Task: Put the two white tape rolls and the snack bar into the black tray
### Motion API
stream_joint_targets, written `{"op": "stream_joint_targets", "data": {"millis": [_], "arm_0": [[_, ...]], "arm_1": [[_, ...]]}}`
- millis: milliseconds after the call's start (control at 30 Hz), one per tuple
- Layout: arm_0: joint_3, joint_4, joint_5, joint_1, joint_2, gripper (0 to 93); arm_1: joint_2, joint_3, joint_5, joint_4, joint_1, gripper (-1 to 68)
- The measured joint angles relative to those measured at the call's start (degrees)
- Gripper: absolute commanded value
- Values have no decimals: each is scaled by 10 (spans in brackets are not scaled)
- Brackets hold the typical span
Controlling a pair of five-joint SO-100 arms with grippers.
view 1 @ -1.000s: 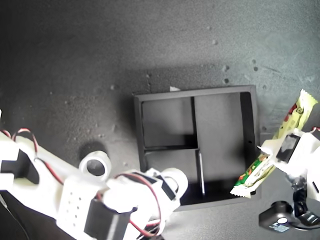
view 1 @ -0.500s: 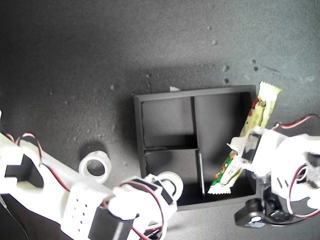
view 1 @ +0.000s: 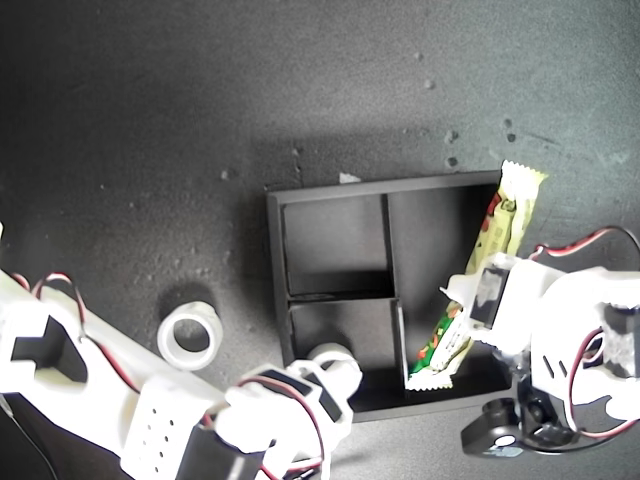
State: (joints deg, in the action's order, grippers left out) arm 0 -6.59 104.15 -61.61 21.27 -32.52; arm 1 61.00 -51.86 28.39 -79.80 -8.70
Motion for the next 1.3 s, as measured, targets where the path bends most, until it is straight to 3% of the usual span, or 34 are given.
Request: {"op": "stream_joint_targets", "data": {"millis": [133, 233, 367, 500, 700, 1000, 1133, 1300], "arm_0": [[156, 0, 3, -42, -155, 98], [296, 0, -33, -76, -281, 109], [502, 0, -122, -90, -436, 146], [604, 0, -195, -65, -473, 168], [555, 0, -232, 10, -397, 225], [562, 0, -324, 78, -371, 244], [562, 0, -373, 121, -346, 248], [562, 0, -405, 133, -301, 248]], "arm_1": [[-15, 0, 0, 2, -4, 11], [-27, 0, 0, 9, -11, 35], [-40, 0, 0, 11, -17, 206], [-40, 0, 0, 11, -29, 272], [-40, 18, 0, -33, -39, 319], [-40, 225, 0, -194, -39, 298], [-39, 338, -1, -226, -33, 223], [-39, 456, 11, -231, -37, 66]]}}
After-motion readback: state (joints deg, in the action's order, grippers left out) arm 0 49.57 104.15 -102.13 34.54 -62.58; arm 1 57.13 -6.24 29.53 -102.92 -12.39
